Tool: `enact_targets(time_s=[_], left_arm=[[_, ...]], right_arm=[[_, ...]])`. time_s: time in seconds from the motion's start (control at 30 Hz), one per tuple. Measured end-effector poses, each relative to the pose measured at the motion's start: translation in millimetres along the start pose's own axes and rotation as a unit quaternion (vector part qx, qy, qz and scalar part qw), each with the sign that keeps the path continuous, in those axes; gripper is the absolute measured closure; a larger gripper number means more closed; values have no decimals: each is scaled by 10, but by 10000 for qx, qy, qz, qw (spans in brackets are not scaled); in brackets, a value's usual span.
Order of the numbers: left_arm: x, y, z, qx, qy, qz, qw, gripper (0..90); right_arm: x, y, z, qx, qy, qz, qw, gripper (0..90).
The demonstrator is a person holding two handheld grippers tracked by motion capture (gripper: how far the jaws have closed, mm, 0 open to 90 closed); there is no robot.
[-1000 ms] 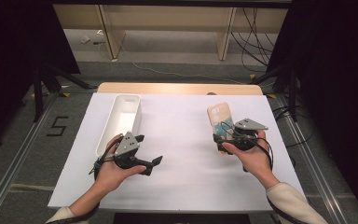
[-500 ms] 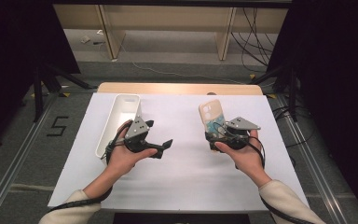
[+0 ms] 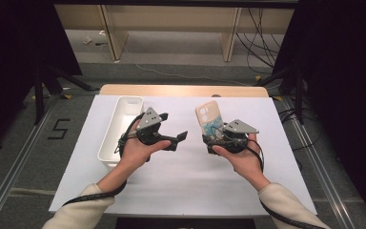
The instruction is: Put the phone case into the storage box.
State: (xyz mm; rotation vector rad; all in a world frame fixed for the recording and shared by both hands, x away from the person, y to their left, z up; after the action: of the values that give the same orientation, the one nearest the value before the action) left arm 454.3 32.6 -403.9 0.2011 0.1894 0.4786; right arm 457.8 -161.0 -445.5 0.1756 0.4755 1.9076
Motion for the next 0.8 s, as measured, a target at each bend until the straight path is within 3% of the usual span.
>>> enact_targets(time_s=[0.27, 0.8], left_arm=[[-35, -126, 114, -93, 29, -85, 9999, 68], [-47, -366, 189, -171, 231, -139, 9995, 156]], right_arm=[[83, -15, 16, -72, 29, 48, 10000, 114], [246, -26, 40, -163, 129, 176, 9996, 114]])
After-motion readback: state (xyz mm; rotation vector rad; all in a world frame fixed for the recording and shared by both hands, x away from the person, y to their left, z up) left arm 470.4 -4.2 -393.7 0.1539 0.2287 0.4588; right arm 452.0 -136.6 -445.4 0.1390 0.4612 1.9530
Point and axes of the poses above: each handheld gripper's, and its own axes: y roughly backward along the jaws, z roughly out of its top, x roughly to its left, the point moved 6 cm from there along -y, roughly forward along the jaws, and after that the axes turned 12 degrees about -z, right-handed, at the moved point
